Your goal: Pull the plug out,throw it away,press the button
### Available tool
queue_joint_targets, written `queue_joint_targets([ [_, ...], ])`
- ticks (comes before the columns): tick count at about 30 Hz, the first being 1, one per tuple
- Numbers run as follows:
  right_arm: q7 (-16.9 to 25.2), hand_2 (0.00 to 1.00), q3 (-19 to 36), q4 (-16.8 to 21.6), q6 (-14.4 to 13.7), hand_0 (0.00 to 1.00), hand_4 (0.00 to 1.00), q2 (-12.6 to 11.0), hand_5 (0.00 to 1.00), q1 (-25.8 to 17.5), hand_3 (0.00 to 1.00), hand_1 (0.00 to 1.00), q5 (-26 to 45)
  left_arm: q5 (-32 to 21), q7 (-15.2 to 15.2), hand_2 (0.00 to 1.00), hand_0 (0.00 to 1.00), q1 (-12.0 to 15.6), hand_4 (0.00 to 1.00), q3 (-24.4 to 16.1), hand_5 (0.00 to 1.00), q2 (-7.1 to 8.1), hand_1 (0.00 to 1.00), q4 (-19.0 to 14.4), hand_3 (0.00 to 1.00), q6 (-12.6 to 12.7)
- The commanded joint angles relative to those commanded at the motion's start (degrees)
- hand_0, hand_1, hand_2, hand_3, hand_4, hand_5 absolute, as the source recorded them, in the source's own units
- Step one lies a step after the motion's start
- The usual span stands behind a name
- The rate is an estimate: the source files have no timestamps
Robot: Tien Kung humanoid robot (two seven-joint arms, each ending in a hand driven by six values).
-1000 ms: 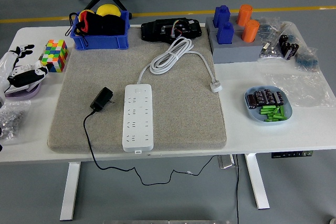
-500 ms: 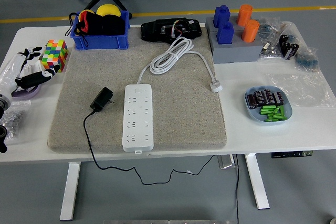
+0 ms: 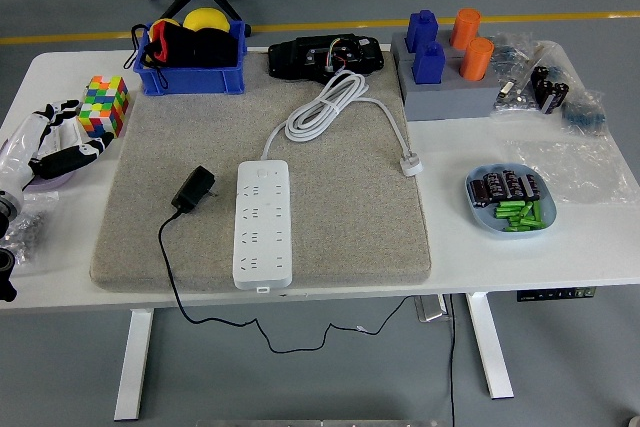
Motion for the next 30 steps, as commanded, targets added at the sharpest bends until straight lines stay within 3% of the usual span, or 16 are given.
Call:
queue_joint_targets([
  [10, -1.47, 0.714, 6.8, 0.0, -0.16, 0.831, 0.758, 0.9, 0.645, -1.5, 0.666, 0.724, -3.18, 0.27, 0.07, 0.904, 0.913, 1.83, 0.811, -1.12, 0.512, -0.65, 0.94, -1.07, 0.914, -0.06],
  [30, -1.67, 0.707, 8.77, 0.0, -0.21, 0.825, 0.753, 1.69, 0.638, -0.23, 0.664, 0.72, -3.64, 0.22, 0.36, 0.904, 0.909, 1.44, 0.811, -1.98, 0.512, -0.82, 0.94, -2.9, 0.912, -0.36],
])
